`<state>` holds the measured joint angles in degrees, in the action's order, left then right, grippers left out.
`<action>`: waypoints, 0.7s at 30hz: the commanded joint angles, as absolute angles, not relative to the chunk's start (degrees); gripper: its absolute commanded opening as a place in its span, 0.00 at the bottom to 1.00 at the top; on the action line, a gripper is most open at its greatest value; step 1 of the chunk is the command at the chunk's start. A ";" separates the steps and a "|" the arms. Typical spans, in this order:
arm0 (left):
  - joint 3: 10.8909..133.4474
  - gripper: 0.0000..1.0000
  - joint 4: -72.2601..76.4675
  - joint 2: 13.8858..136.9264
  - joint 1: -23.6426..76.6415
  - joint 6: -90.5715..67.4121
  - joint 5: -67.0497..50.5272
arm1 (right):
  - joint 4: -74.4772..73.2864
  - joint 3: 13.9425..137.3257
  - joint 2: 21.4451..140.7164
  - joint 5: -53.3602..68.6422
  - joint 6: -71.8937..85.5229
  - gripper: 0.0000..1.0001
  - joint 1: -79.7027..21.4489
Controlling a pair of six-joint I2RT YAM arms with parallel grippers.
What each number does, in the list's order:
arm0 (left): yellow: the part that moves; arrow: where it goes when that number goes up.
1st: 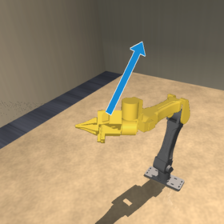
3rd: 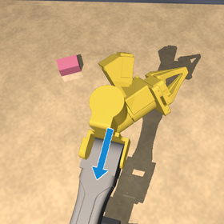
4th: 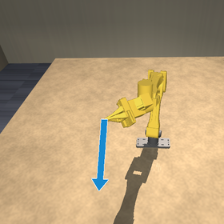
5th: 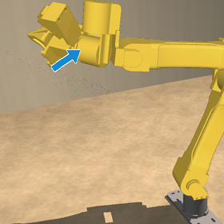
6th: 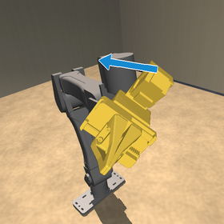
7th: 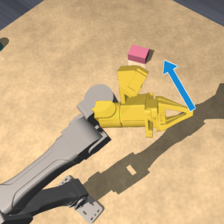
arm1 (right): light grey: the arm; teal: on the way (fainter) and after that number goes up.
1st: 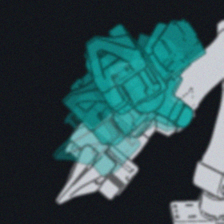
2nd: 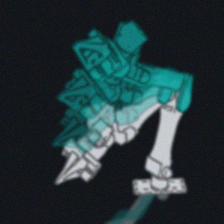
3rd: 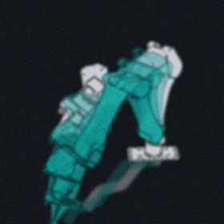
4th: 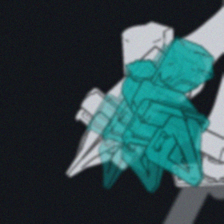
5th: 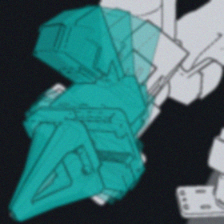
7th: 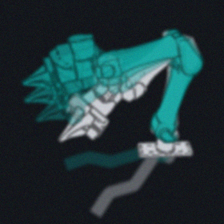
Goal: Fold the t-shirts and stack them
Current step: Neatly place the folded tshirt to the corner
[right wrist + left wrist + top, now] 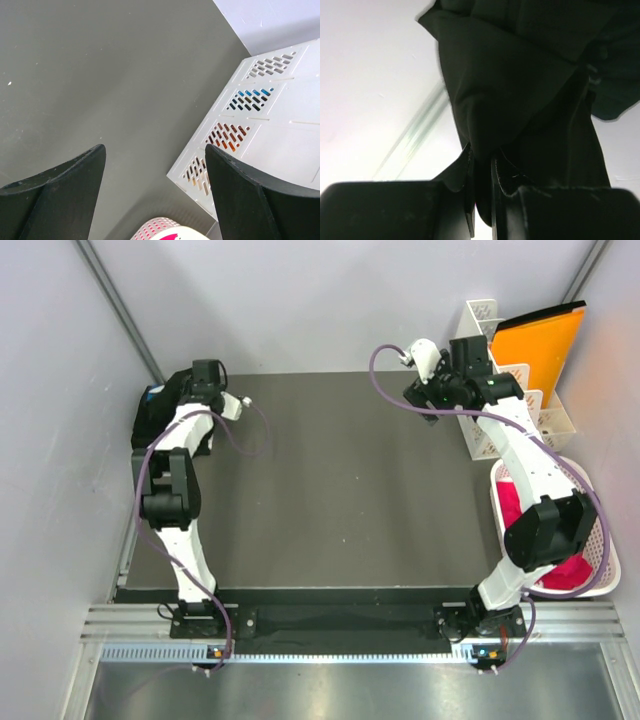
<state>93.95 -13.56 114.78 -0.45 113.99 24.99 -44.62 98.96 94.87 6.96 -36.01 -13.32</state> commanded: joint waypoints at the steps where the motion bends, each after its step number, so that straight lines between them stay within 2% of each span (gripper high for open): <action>1: 94.84 0.00 -1.54 118.11 -0.18 121.11 41.91 | -43.24 100.02 93.16 7.29 -36.21 0.80 -12.48; 3: 93.78 0.00 2.69 118.91 -0.18 121.55 45.24 | -43.24 99.93 93.16 7.21 -36.21 0.80 -12.57; 7: 93.87 0.00 -0.43 120.06 1.67 116.38 48.59 | -43.33 100.46 93.60 7.03 -36.47 0.80 -12.48; 10: 93.08 0.00 3.51 120.58 1.93 116.20 49.74 | -43.42 101.34 94.04 7.21 -36.47 0.80 -12.57; 12: 95.88 0.00 -2.53 121.11 2.89 111.55 50.62 | -43.51 101.78 94.31 7.21 -36.56 0.81 -12.57; 16: 96.76 0.00 0.18 121.64 4.48 109.08 50.36 | -43.59 102.74 95.18 7.47 -36.39 0.81 -12.48; 21: 102.83 0.00 -11.50 123.30 6.42 93.71 50.45 | -43.51 103.01 95.27 7.21 -36.56 0.80 -12.48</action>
